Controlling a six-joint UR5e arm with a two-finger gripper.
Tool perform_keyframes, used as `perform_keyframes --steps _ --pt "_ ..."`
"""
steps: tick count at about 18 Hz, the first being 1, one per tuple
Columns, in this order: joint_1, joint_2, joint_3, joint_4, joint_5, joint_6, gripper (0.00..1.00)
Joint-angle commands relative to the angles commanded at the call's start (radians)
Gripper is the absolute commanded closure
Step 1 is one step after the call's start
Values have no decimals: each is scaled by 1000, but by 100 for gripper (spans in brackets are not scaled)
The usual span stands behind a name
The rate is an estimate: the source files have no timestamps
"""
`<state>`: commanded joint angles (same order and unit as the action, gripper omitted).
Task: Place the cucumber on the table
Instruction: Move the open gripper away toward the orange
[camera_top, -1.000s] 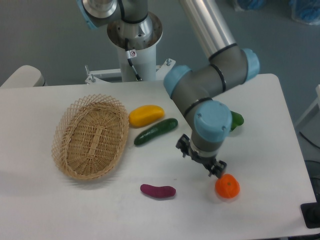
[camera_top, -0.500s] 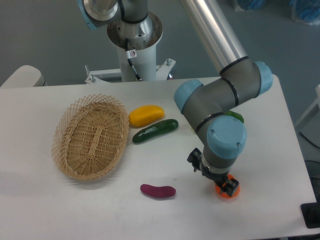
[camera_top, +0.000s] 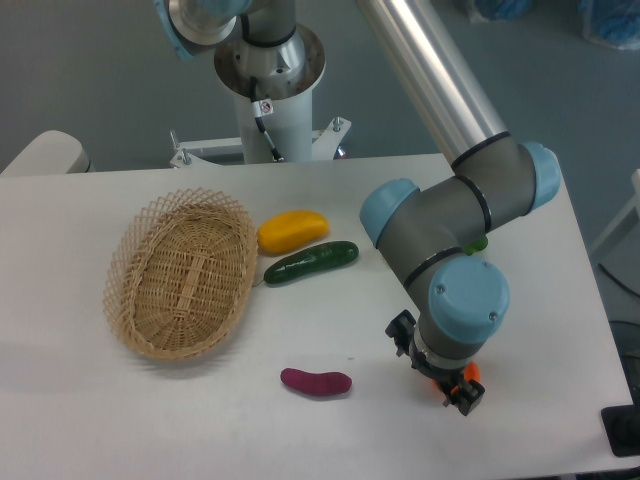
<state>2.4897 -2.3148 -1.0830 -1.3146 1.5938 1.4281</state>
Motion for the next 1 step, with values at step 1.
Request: perform_keyframes --steps 1 --pt "0 0 0 0 2 0 0"
